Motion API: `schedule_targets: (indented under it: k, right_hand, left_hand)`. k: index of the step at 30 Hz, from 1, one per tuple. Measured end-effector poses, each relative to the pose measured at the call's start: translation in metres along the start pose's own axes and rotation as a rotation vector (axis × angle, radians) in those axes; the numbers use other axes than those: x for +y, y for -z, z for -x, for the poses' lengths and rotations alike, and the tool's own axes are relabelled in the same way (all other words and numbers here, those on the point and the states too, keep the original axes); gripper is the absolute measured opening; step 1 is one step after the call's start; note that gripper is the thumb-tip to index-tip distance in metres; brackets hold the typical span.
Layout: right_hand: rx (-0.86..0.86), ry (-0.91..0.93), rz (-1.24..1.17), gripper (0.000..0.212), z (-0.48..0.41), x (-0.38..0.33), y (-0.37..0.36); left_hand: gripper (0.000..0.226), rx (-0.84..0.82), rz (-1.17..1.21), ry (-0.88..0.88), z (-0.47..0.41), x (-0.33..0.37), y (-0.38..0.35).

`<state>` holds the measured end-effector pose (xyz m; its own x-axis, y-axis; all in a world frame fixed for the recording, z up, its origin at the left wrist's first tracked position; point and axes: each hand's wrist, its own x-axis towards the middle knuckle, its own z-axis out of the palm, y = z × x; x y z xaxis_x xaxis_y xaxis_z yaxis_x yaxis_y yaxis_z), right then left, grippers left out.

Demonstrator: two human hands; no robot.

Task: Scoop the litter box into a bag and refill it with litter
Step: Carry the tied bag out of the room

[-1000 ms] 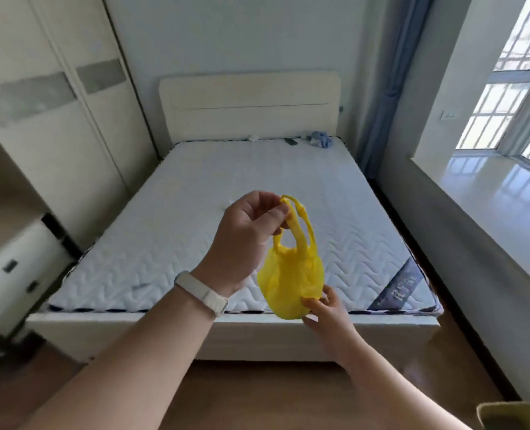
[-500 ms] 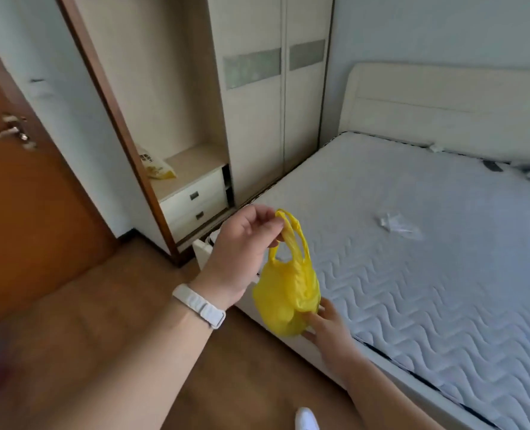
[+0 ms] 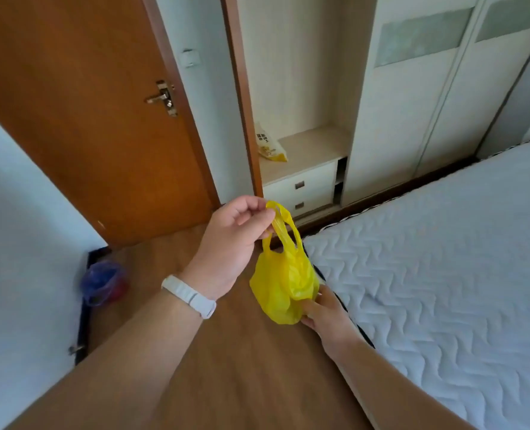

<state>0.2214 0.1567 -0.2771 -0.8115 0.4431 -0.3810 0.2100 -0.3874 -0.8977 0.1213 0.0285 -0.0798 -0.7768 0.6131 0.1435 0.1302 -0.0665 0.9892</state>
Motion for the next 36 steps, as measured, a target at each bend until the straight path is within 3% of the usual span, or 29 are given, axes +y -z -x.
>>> schedule_targets:
  k: [4, 10, 21, 28, 36]
  right_hand:
    - [-0.089, -0.052, 0.025, 0.034, -0.052, -0.018, -0.044]
    - [-0.206, -0.146, 0.132, 0.032, -0.125, -0.018, -0.13]
    - [-0.235, -0.21, 0.249, 0.033, -0.255, 0.013, -0.311]
    - [-0.267, -0.131, 0.343, 0.025, -0.312, -0.006, -0.439]
    - [-0.381, -0.135, 0.352, 0.031, -0.375, -0.008, -0.559]
  left_hand:
    - [0.009, 0.147, -0.072, 0.031, -0.025, -0.002, 0.045]
    - [0.012, 0.38, -0.095, 0.066, -0.055, -0.017, 0.135]
    - [0.015, 0.441, 0.013, 0.054, -0.13, -0.078, 0.341]
    - [0.017, 0.48, 0.082, 0.07, -0.179, -0.08, 0.473]
    - [0.012, 0.567, 0.071, 0.033, -0.218, -0.076, 0.576]
